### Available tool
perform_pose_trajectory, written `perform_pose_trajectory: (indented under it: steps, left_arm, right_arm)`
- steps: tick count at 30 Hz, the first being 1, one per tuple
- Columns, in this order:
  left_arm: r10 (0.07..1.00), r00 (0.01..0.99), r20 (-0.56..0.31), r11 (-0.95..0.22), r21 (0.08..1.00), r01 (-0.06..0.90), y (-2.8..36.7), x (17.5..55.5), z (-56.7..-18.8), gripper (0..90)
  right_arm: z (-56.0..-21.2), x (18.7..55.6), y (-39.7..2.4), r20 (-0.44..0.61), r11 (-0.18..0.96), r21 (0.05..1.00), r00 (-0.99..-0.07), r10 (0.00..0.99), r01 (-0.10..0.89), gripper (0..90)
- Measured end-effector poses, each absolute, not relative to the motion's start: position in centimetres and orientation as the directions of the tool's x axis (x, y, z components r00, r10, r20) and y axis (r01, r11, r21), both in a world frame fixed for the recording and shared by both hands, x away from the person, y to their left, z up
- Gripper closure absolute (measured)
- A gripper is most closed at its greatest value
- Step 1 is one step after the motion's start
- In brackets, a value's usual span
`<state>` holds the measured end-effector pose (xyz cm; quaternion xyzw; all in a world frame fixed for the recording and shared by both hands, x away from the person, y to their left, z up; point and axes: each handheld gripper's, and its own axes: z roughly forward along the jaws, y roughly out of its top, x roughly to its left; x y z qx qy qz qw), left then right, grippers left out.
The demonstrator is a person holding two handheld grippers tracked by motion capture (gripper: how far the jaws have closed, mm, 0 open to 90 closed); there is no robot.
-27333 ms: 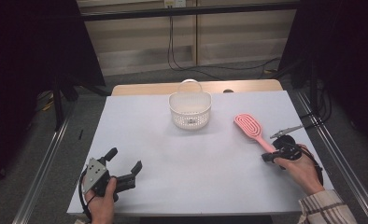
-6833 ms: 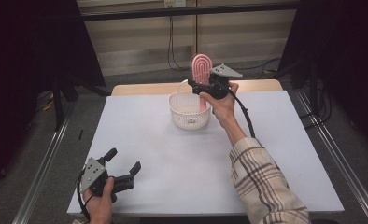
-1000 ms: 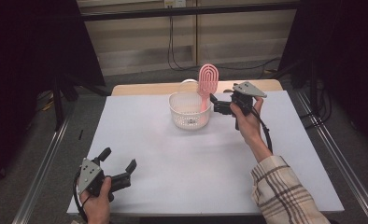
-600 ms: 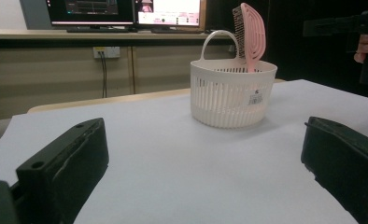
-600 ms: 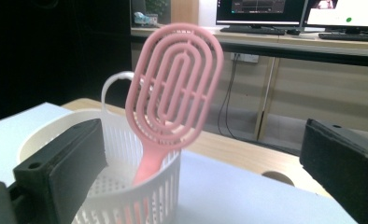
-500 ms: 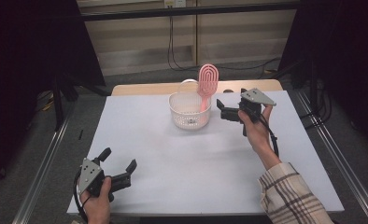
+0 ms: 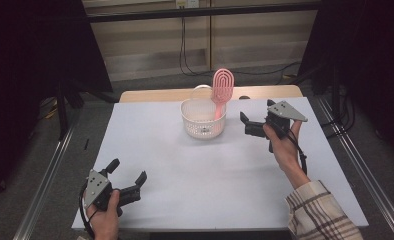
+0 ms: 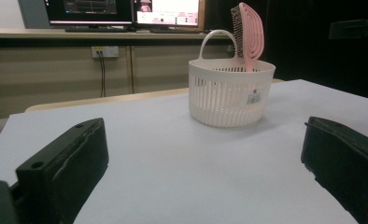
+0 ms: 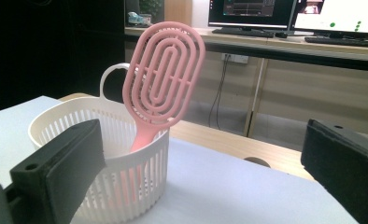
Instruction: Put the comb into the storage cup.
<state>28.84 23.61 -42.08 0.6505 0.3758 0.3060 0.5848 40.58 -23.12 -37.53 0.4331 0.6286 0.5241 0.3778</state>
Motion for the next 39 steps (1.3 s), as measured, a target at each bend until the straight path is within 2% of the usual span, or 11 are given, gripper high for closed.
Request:
perform_pose_trajectory:
  steps: [17, 26, 39]
  left_arm:
    - [0.849, 0.526, -0.041, -0.034, 0.991, 0.131, 23.5, 28.7, -42.1, 1.0]
    - [0.854, 0.519, -0.037, -0.037, 0.991, 0.131, 23.5, 28.7, -42.0, 1.0]
    - [0.856, 0.516, -0.026, -0.051, 0.990, 0.135, 23.5, 28.5, -42.0, 1.0]
  right_arm:
    - [-37.4, 36.4, -25.4, -0.059, 0.092, 0.992, -0.313, 0.948, 0.092, 0.0]
    - [-38.2, 34.7, -26.1, -0.079, 0.115, 0.988, -0.296, 0.952, 0.105, 0.0]
    - [-39.0, 32.1, -27.8, -0.055, 0.090, 0.990, -0.279, 0.959, 0.111, 0.0]
